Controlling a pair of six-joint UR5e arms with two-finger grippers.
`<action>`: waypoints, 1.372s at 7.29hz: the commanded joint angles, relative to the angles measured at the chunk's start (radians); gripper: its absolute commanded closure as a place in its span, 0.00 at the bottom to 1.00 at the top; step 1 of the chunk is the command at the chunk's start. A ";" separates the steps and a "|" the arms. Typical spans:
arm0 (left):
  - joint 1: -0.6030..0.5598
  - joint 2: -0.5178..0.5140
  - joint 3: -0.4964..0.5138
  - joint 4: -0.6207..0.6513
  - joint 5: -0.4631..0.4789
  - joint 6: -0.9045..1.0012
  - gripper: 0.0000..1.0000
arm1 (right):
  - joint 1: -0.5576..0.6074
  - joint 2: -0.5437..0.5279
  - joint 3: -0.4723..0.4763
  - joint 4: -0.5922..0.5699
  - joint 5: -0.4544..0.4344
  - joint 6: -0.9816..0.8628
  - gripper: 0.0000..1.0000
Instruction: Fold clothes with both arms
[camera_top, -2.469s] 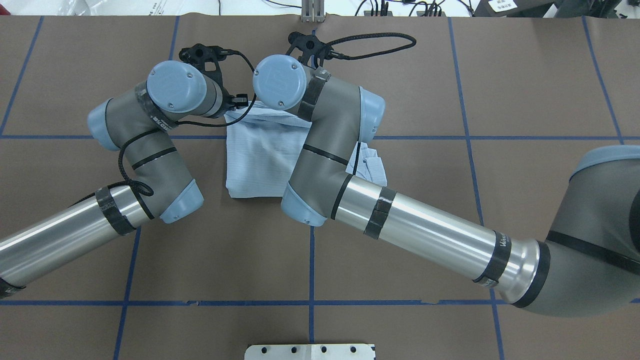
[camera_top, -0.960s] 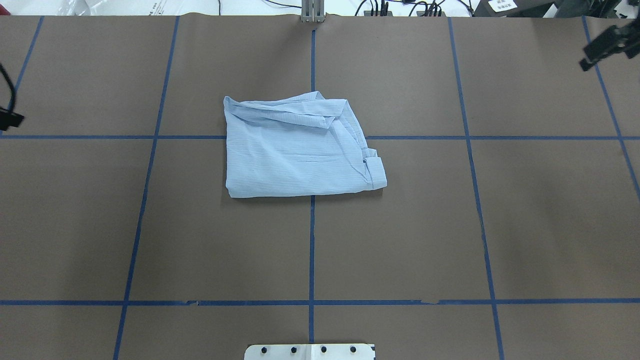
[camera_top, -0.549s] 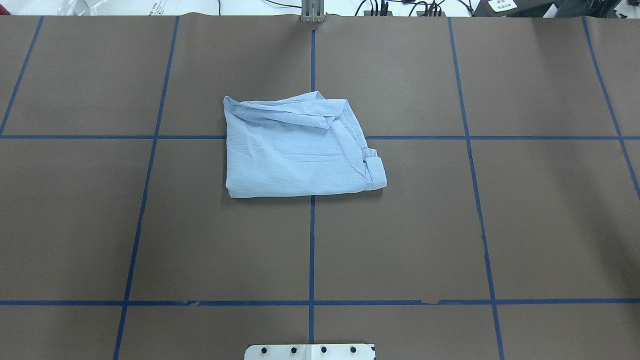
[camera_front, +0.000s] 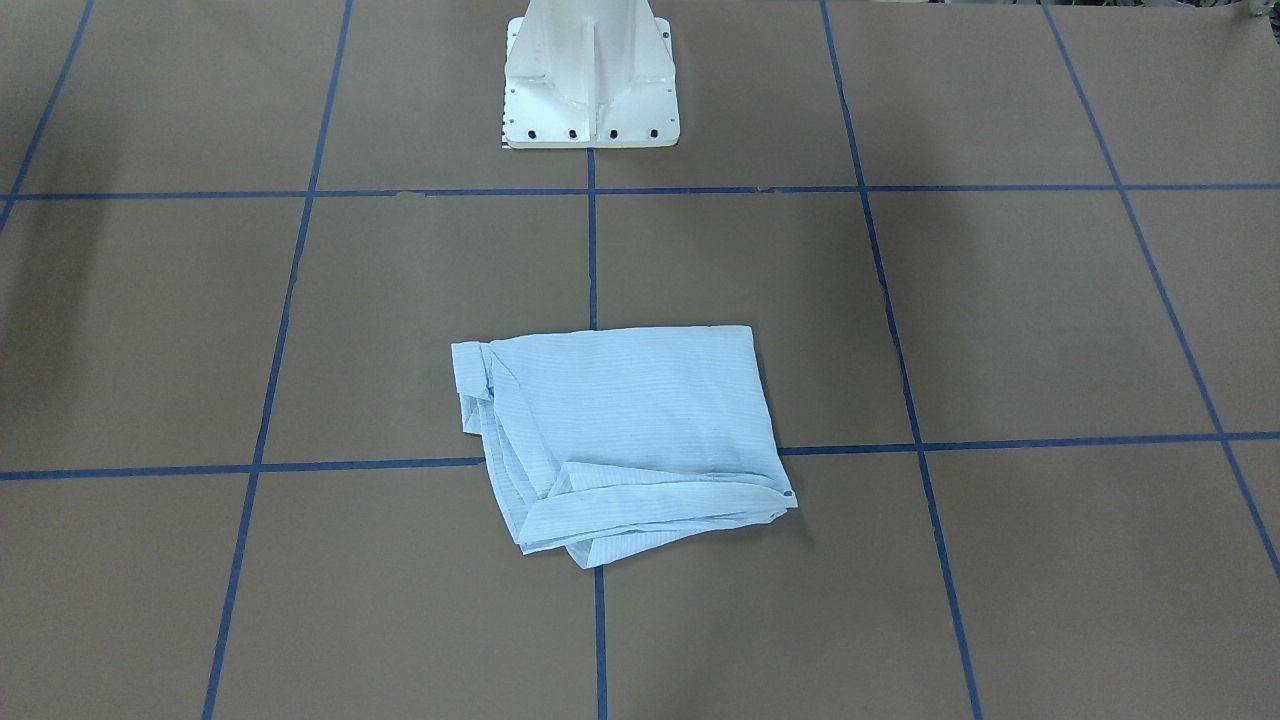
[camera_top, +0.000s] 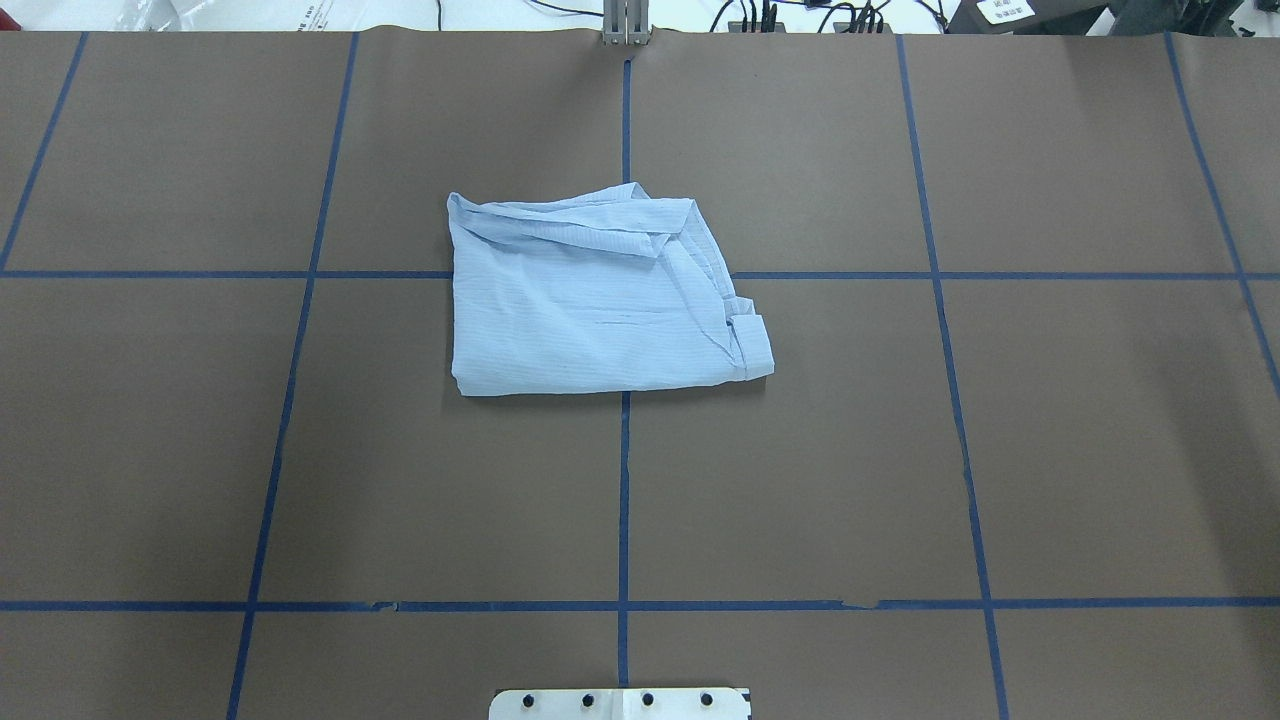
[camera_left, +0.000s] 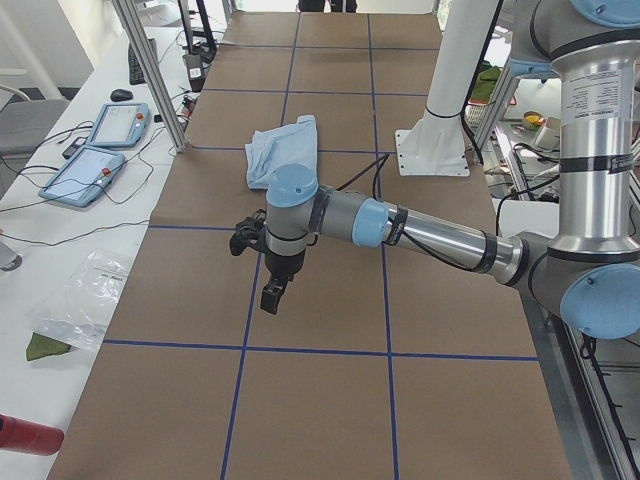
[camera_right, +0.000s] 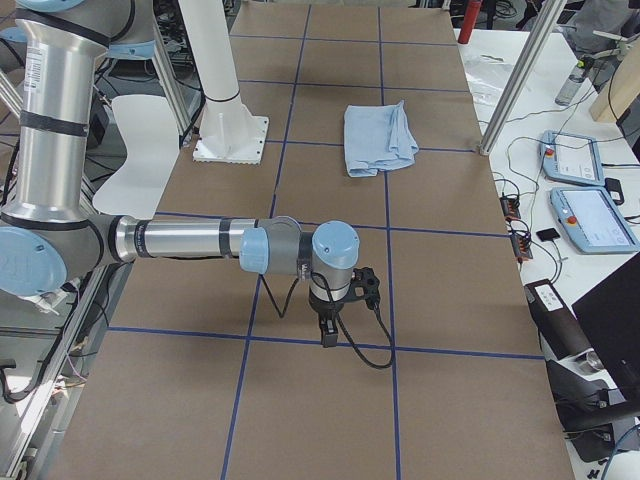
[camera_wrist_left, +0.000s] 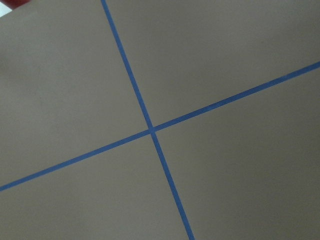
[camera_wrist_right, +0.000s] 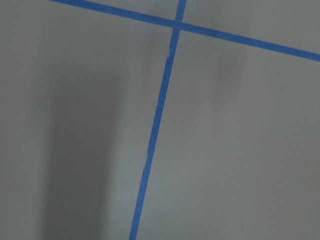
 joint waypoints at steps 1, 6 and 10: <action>-0.001 0.017 0.020 -0.002 -0.020 -0.038 0.00 | 0.003 -0.015 0.003 0.001 -0.010 -0.010 0.00; -0.009 0.074 0.083 -0.010 -0.149 -0.040 0.00 | 0.001 -0.016 0.007 0.006 -0.035 -0.001 0.00; -0.006 0.071 0.097 -0.034 -0.149 -0.035 0.00 | 0.001 -0.018 0.006 0.004 -0.071 0.000 0.00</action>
